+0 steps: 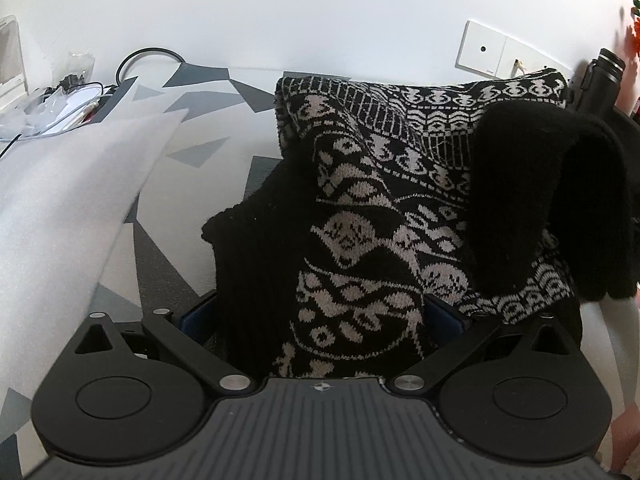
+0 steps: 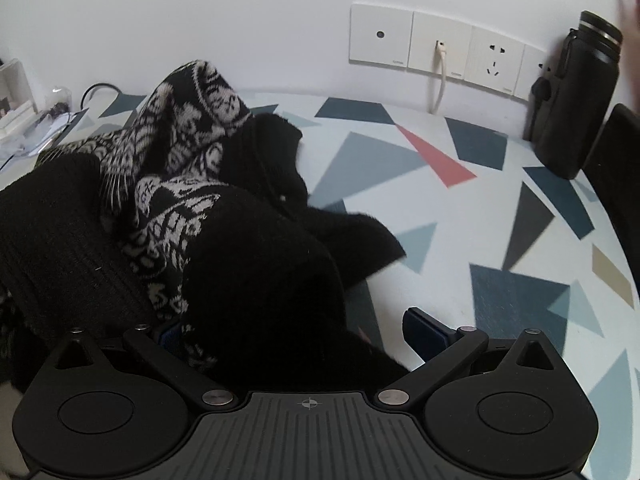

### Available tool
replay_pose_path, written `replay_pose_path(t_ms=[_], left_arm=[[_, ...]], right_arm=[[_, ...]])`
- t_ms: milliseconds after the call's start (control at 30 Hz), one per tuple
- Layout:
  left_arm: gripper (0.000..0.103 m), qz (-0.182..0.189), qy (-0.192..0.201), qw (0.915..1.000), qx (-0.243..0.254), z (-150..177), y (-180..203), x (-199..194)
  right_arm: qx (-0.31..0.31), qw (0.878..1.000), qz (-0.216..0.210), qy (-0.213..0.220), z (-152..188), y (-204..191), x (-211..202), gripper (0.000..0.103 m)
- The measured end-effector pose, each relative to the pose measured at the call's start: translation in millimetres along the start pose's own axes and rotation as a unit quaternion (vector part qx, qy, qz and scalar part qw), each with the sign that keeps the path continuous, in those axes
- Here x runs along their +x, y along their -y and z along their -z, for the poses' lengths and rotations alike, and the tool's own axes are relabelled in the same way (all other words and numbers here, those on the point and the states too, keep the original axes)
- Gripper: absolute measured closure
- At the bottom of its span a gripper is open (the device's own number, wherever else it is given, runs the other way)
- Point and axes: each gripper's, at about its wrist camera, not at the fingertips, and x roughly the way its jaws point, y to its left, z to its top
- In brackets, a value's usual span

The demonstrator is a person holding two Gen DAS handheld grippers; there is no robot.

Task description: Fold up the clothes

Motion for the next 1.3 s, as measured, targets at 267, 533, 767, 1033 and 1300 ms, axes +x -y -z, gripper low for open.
replay_pose_path(t_ms=[267, 533, 767, 1033, 1300], left_arm=[[0.000, 0.009, -0.005, 0.9999, 0.003, -3, -3, 1], [0.000, 0.007, -0.002, 1.0000, 0.003, -1, -1, 0], [0.000, 0.000, 0.003, 1.0000, 0.003, 0, 2, -1], [0.000, -0.005, 0.007, 1.0000, 0.002, 1, 3, -2], [0.000, -0.003, 0.005, 1.0000, 0.002, 1, 2, -3]], right_arm=[[0.002, 1.000, -0.001, -0.009, 18, 14, -14, 0.001], [0.000, 1.000, 0.008, -0.014, 21, 16, -27, 0.001], [0.015, 0.999, -0.033, -0.005, 26, 19, -57, 0.001], [-0.047, 0.989, -0.126, -0.062, 42, -19, -47, 0.005], [-0.099, 0.985, -0.111, -0.082, 51, -40, -33, 0.062]])
